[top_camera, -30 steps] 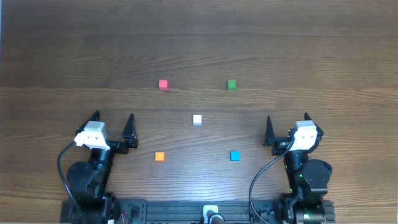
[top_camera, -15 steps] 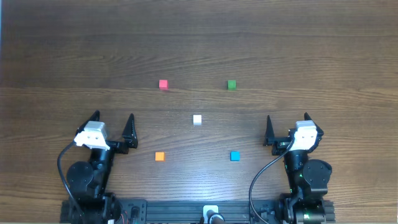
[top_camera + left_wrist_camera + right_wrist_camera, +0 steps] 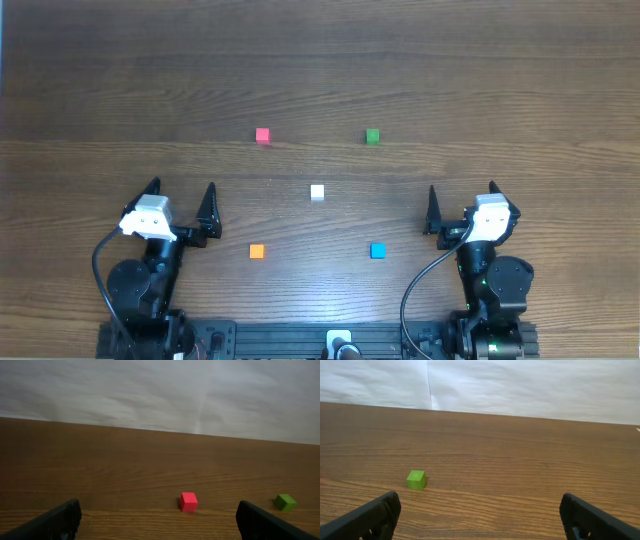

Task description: Stack Cubes

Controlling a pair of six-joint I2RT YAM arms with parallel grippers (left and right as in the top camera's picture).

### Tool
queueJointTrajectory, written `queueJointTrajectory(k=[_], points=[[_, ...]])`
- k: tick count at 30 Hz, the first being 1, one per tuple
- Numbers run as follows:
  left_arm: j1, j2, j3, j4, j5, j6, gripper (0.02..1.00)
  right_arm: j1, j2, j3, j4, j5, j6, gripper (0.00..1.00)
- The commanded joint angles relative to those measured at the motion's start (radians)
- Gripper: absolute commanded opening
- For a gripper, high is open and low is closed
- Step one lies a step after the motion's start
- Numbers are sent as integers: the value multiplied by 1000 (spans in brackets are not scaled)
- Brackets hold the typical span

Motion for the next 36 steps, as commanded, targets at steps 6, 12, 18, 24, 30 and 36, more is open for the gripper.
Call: queueJointTrajectory(k=[6,12,18,24,30,36], points=[[4,45,-2,47,15,3,1000,-7,-10,-11,3,-15,2,991],[-20,398,167,164,38,-81,998,-7,-10,-11,3,-15,2,993],[-88,874,546,29,61,-112,998,-7,-10,-11,3,-15,2,991],[-176,1294,987,-292,52,-126,996,-7,-10,-11,3,-15,2,993],[-244,1618,1273,-523,16,-130,998,-7,-10,-11,3,-15,2,991],[-274,1848,1349,-562,-7,-158,998,-7,-10,-11,3,-15,2,993]])
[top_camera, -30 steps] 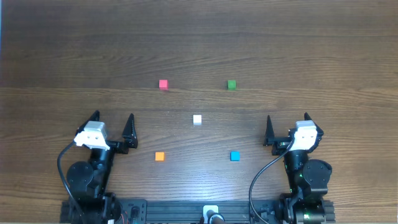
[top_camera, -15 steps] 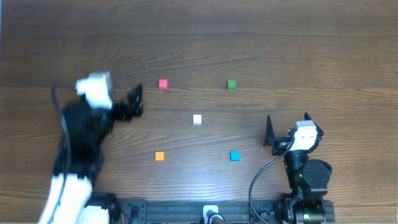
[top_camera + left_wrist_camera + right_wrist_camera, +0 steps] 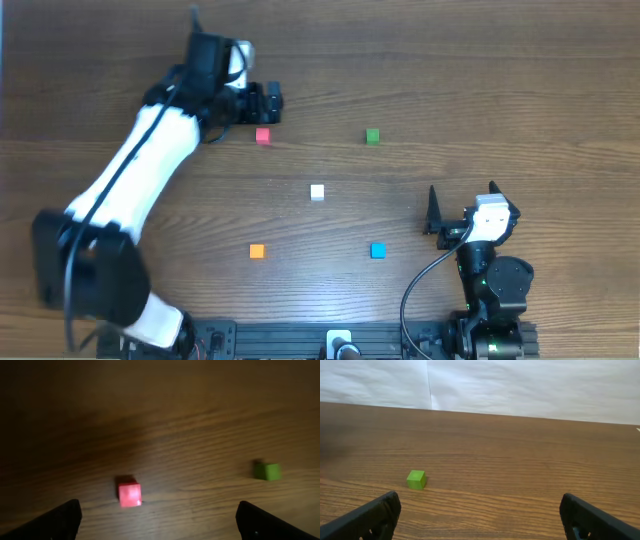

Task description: Stack Cubes

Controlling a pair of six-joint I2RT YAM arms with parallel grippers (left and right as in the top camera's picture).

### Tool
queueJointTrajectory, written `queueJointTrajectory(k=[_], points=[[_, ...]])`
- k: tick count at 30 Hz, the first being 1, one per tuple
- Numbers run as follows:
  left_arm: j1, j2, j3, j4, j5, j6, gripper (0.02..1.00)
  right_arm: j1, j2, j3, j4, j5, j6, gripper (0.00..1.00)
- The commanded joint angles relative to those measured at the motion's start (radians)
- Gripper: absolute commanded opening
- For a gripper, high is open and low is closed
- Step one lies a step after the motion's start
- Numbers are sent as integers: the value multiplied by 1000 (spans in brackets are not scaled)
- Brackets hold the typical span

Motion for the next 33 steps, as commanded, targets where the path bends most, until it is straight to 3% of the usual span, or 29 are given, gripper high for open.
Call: queueJointTrajectory(k=[1,13,30,33], points=[[-16,154,35,-13,-40,-45,998,-7,-8,-10,3,-14,3,993],[-44,278,36,-8,-163,-59,906,-7,-8,-10,3,-14,3,993],[-72,311,36,-4,-202,-56,783,-7,-8,-10,3,-14,3,991],[-74,315,36,0,-202,-57,709,-7,-8,-10,3,-14,3,993]])
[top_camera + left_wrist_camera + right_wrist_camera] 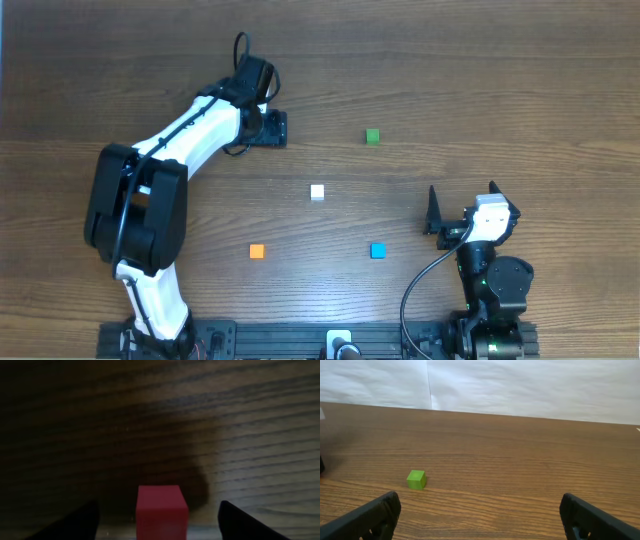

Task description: Stack Cubes

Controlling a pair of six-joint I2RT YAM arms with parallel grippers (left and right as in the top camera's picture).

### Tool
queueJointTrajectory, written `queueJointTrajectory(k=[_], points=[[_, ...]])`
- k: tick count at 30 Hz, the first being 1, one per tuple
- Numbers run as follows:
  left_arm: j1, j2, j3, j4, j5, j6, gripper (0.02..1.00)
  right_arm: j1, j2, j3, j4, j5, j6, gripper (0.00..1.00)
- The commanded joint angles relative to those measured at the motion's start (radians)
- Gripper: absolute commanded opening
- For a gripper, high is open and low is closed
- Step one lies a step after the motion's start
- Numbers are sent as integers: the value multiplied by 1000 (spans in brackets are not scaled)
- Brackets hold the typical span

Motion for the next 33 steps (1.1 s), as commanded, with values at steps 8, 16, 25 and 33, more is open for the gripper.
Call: queueJointTrajectory(k=[8,16,25,33], points=[[-5,25,23,20,-11,-10,439,-7,-8,-10,3,-15,3,991],[-13,24,23,19,-8,-10,165,-7,-8,-10,3,-15,3,993],[-131,-193,99,-209,-31,-169,38,-7,-8,-10,3,-15,3,991],[-349,-235,96,-291,-88,-354,40,-7,-8,-10,3,-15,3,991]])
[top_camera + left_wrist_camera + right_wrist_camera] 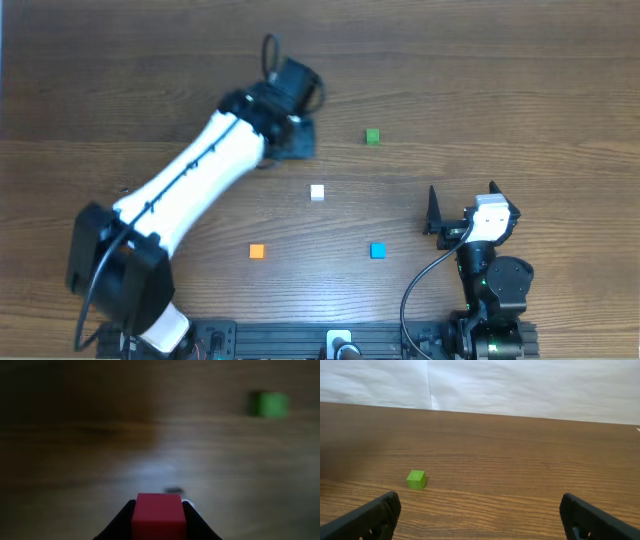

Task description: Stack Cubes

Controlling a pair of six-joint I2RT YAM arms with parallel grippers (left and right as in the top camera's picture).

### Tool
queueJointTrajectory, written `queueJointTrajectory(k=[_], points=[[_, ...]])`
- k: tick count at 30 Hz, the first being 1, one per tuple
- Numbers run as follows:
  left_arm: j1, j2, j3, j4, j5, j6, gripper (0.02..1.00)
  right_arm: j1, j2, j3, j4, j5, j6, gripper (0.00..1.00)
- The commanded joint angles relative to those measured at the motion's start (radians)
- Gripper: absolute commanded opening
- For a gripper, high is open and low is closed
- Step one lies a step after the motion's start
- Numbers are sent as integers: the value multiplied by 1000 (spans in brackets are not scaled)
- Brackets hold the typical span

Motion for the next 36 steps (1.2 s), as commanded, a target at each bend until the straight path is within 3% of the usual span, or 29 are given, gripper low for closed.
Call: queueJointTrajectory(k=[1,9,36], points=[[-107,16,4,12,-45,-128,38,-7,-8,-10,3,-14,3,991],[-203,91,2,26,-77,-280,40,-7,-8,-10,3,-14,3,991],[-184,135,-99,58,-58,-336,42,-7,-8,-10,3,-14,3,991]])
